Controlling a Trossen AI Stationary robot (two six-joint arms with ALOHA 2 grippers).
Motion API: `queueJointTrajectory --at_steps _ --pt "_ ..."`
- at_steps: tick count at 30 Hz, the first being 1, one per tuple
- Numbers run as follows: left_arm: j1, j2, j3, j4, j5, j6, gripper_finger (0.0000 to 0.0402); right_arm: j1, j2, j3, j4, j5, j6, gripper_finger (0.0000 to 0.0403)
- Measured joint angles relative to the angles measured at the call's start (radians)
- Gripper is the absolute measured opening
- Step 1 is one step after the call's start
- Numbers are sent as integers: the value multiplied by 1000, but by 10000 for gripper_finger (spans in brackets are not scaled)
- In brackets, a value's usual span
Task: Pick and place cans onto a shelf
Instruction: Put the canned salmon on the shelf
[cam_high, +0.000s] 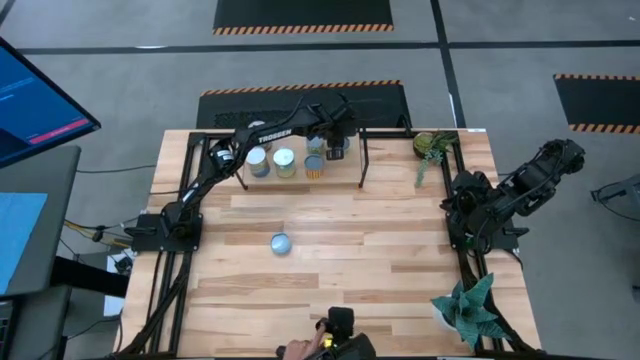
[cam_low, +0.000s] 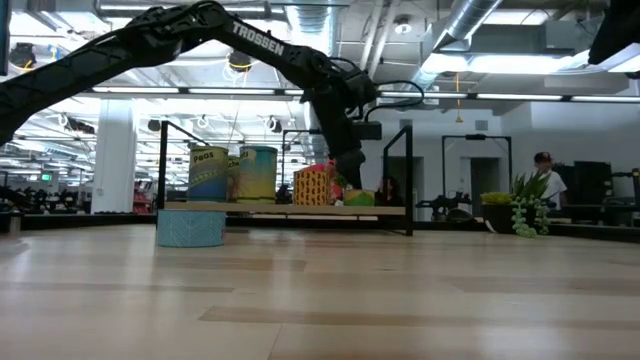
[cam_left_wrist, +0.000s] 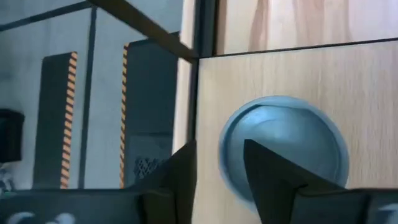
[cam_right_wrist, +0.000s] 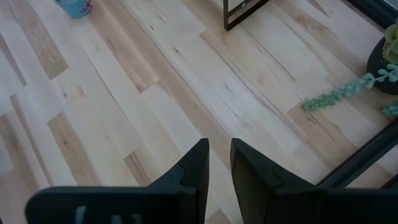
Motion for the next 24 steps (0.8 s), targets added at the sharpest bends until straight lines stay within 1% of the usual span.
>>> queueJointTrajectory --at_steps 4,5,6,8,11,13,15,17,19,20,21,24 --pt "-23 -3 126 -70 -15 -13 137 0 0 0 0 0 -1 92" --pt "-35 -26 122 -70 -18 -28 138 0 0 0 0 0 -1 92" --pt "-46 -61 91 -67 -23 -52 139 0 0 0 0 0 -1 92" --pt "-72 -109 79 -128 -29 -125 139 0 0 0 0 0 -1 92" --pt "-117 -175 78 -301 -19 -311 138 0 0 0 0 0 -1 92" --pt "-152 -209 78 -422 24 -445 138 0 1 0 -1 0 -6 92" --pt "-194 -241 78 -551 94 -547 137 0 1 0 -1 0 -6 92" --pt "-244 -268 78 -673 151 -629 137 0 1 0 -1 0 -7 92" --pt "-301 -280 78 -798 182 -677 137 0 1 0 -1 0 -7 92" --pt "-329 -284 72 -819 184 -692 137 0 1 0 -1 0 -7 92" --pt "-363 -289 53 -797 178 -706 137 0 1 0 -1 1 -7 92" --pt "-460 -333 -39 -788 164 -713 137 0 1 0 0 2 -2 92"
